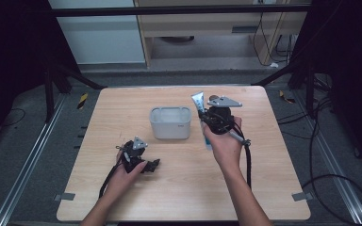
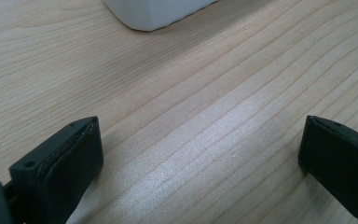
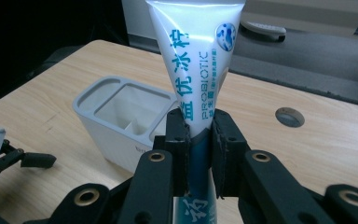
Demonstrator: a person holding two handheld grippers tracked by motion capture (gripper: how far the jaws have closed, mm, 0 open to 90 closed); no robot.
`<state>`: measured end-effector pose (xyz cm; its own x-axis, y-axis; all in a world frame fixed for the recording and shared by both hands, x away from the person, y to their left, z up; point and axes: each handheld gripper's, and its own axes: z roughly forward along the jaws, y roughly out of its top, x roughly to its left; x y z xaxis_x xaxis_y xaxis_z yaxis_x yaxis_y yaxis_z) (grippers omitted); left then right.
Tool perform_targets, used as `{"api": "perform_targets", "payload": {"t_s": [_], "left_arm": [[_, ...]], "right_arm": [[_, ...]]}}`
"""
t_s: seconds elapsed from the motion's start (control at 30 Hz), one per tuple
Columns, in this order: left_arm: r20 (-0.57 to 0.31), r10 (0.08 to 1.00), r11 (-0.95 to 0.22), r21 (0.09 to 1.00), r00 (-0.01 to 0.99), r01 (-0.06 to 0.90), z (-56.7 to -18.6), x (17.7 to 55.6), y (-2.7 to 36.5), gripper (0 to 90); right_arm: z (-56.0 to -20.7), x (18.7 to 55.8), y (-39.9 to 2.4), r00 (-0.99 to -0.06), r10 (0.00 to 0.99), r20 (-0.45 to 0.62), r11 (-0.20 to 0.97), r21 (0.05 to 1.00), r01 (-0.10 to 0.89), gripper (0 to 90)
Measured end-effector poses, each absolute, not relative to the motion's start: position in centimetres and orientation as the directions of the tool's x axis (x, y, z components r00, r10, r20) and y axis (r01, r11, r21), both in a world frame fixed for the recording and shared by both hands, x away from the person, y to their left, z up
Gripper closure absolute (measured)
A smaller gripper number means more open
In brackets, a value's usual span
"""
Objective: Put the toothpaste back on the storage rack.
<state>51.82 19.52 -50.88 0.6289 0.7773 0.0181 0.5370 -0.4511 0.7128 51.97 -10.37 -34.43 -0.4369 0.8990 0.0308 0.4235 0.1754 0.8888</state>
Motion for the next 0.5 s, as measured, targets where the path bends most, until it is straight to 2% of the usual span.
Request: {"api": "perform_targets", "payload": {"t_s": [0.5], "left_arm": [[0.016,0.779,-0.448,0.714,0.627,0.538,-50.9,51.8,19.5,0.0]], "right_arm": [[-30.9,52.9,-7.5,-0.466,0.885,-0.019,0.201,0.917,0.345,78.7]]}}
